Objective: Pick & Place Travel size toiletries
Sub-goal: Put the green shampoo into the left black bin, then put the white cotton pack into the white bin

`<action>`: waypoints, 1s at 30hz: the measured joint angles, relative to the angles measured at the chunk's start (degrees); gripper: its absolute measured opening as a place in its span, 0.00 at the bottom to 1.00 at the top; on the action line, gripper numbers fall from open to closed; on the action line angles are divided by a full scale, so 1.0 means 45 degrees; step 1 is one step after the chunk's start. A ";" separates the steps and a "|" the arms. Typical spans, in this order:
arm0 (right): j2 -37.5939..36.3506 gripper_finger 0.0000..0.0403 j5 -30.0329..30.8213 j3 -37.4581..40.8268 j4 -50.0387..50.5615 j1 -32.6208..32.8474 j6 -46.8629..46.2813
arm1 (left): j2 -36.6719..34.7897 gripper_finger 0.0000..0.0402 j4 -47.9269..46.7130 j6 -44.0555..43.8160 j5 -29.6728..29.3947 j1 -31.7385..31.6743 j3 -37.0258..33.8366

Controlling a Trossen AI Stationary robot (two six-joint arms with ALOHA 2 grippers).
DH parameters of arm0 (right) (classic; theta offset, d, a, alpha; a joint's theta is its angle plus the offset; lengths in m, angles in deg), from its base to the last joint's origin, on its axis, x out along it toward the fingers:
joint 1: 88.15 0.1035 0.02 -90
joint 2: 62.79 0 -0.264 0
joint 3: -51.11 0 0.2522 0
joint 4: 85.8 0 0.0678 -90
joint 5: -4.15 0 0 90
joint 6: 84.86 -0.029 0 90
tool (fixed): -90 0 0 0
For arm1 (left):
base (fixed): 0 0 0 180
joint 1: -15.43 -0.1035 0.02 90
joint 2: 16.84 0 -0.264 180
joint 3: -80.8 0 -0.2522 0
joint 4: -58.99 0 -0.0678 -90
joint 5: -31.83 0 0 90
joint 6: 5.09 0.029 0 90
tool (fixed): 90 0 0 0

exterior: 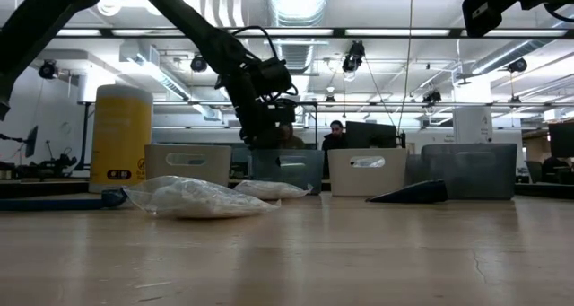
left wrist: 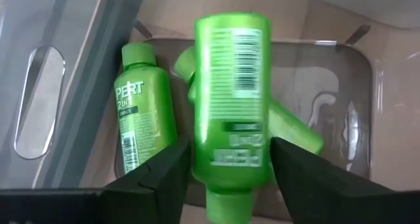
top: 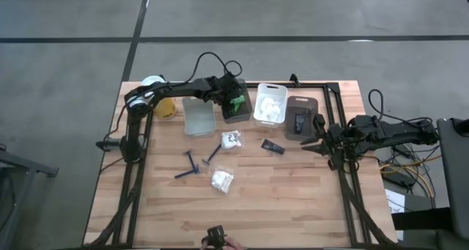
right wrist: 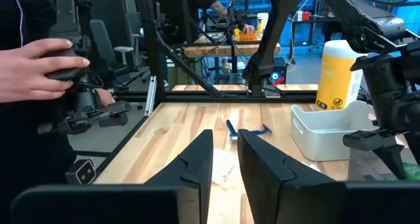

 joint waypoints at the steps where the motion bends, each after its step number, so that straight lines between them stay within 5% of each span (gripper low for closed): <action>1: 0.0000 0.18 0.0000 0.0000 0.0002 0.0000 0.0000 | 0.0000 0.55 -0.0004 0.0000 -0.0004 0.0000 0.0000; 16: 0.0010 0.29 0.0000 0.0000 0.0002 0.0005 0.0000 | -0.1444 0.62 -0.0110 -0.0019 -0.0012 0.0412 0.0189; 30: 0.0058 0.38 0.0000 0.0000 0.0003 0.0005 0.0000 | -0.3740 0.62 -0.1042 0.1044 0.0004 0.2876 0.0180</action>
